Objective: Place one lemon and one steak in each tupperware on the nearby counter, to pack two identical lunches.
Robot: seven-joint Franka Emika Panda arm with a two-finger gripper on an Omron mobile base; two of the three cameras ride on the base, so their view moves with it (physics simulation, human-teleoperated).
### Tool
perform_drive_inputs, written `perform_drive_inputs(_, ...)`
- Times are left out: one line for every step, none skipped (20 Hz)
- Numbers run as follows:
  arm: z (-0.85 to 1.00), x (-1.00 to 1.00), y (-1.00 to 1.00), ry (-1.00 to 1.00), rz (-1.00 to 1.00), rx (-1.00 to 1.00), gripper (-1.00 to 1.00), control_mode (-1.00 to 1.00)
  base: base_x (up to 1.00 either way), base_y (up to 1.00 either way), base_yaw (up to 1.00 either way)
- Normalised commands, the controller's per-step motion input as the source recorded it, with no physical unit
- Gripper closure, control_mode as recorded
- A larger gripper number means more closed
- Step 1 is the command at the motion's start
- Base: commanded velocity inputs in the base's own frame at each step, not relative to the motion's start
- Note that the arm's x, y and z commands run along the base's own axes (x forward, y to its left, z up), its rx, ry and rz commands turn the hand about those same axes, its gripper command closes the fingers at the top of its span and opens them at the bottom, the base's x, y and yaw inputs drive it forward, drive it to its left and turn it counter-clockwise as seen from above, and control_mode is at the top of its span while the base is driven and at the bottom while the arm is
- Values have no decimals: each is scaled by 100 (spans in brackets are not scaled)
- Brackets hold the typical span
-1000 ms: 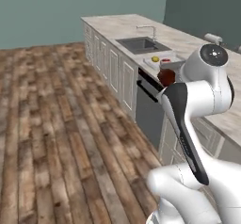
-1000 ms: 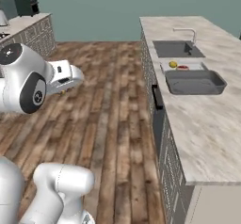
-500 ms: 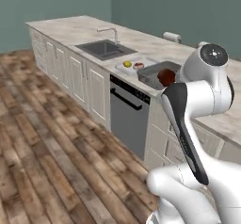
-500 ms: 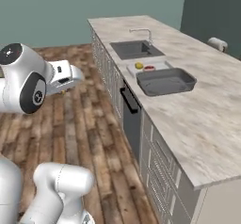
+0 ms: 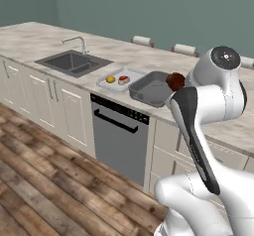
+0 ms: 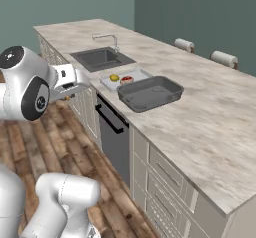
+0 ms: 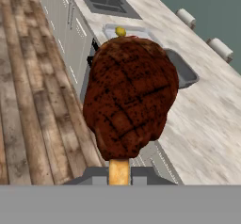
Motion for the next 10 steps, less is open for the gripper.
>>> perform_drive_inputs(0, 0, 0, 0, 0, 0, 100, 100, 53, 65, -48)
perform_drive_inputs(0, 0, 0, 0, 0, 0, 100, 100, 51, 67, -48)
perform_drive_inputs(0, 0, 0, 0, 0, 0, 100, 100, 49, 69, -48)
perform_drive_inputs(0, 0, 0, 0, 0, 0, 100, 100, 47, 70, -48)
perform_drive_inputs(0, 0, 0, 0, 0, 0, 100, 100, 42, 66, -48)
perform_drive_inputs(0, 0, 0, 0, 0, 0, 100, 100, 39, 65, -47)
perform_drive_inputs(0, 0, 0, 0, 0, 0, 100, 100, 38, 67, -47)
perform_drive_inputs(0, 0, 0, 0, 0, 0, 100, 100, 38, 69, -47)
perform_drive_inputs(0, 0, 0, 0, 0, 0, 100, 100, 37, 70, -47)
perform_drive_inputs(0, 0, 0, 0, 0, 0, 100, 100, 36, 71, -47)
